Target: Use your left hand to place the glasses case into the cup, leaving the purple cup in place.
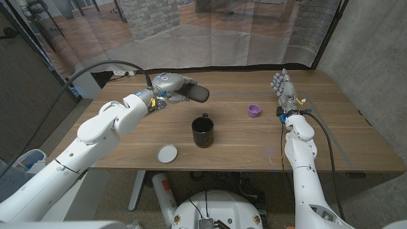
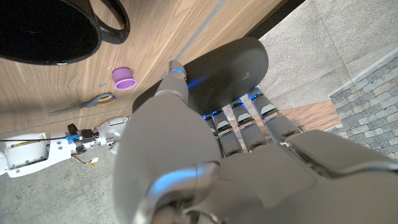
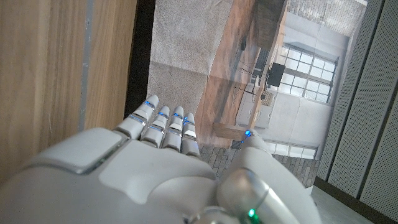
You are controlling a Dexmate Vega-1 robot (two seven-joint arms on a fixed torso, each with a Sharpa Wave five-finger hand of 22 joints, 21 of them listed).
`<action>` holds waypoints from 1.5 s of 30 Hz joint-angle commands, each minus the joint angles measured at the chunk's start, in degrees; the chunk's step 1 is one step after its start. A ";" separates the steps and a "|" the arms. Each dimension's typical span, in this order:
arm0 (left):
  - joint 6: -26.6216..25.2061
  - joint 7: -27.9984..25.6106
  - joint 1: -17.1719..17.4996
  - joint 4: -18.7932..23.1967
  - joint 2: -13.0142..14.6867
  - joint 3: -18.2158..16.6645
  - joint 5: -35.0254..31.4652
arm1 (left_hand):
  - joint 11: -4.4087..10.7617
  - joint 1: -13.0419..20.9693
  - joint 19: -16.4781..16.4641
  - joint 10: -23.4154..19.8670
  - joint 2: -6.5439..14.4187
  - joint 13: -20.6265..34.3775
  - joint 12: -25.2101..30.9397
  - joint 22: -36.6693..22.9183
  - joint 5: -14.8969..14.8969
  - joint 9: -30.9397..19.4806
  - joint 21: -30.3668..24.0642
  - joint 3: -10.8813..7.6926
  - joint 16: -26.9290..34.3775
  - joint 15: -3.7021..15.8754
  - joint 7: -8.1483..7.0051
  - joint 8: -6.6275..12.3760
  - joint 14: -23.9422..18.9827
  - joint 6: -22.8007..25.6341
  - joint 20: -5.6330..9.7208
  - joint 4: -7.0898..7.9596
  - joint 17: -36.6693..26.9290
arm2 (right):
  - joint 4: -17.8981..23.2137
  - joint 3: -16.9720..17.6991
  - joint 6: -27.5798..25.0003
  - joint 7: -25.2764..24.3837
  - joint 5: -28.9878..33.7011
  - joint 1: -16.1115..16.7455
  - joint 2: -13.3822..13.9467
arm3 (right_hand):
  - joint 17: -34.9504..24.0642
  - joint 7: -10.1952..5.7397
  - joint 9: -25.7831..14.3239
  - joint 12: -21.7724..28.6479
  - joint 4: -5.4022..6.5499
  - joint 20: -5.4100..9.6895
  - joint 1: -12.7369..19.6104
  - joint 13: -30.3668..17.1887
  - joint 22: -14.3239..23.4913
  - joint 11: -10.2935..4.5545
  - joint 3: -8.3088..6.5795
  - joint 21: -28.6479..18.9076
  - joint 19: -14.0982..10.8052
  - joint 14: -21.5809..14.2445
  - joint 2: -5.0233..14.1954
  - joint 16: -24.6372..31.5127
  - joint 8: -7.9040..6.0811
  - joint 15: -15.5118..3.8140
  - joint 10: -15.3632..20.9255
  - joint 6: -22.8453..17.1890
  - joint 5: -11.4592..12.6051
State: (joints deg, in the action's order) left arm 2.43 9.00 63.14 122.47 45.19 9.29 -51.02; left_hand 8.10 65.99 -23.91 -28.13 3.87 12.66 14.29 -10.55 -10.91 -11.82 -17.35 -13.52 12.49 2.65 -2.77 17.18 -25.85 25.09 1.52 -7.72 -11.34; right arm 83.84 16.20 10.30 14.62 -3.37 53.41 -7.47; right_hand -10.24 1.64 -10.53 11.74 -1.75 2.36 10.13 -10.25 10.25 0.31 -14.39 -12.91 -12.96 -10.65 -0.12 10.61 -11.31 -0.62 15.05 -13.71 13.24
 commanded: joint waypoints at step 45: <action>3.03 4.82 10.56 9.94 1.46 -8.86 -5.23 | 0.75 0.91 -0.31 -1.68 0.98 0.84 0.20 -0.15 -0.16 -0.34 0.59 -0.38 -0.36 5.26 -0.31 -0.31 -0.69 1.47 0.52 0.45 -0.12 | -1.17 0.17 1.68 -0.16 -1.24 -1.04 -0.33 | -0.33 -0.16 -0.22 0.12 -0.42 0.84 0.34 -0.14 0.35 0.17 0.12 0.30 -0.75 -0.51 0.38 0.21 0.14 -0.07 0.37 -0.49 -0.18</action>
State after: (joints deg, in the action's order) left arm 4.49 12.68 71.53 130.08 46.50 2.64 -55.02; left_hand 7.98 66.21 -24.12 -28.63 3.65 13.21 14.29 -10.51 -10.93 -11.86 -16.91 -13.52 12.28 2.65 -2.89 16.57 -25.85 25.81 1.72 -7.72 -11.32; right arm 82.67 16.46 11.69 14.44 -4.24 52.29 -7.58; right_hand -10.24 1.64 -10.53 11.74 -1.99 2.33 10.13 -10.25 10.53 0.31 -14.15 -12.72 -12.97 -10.65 -0.12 10.61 -11.31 -0.62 15.05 -13.71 13.24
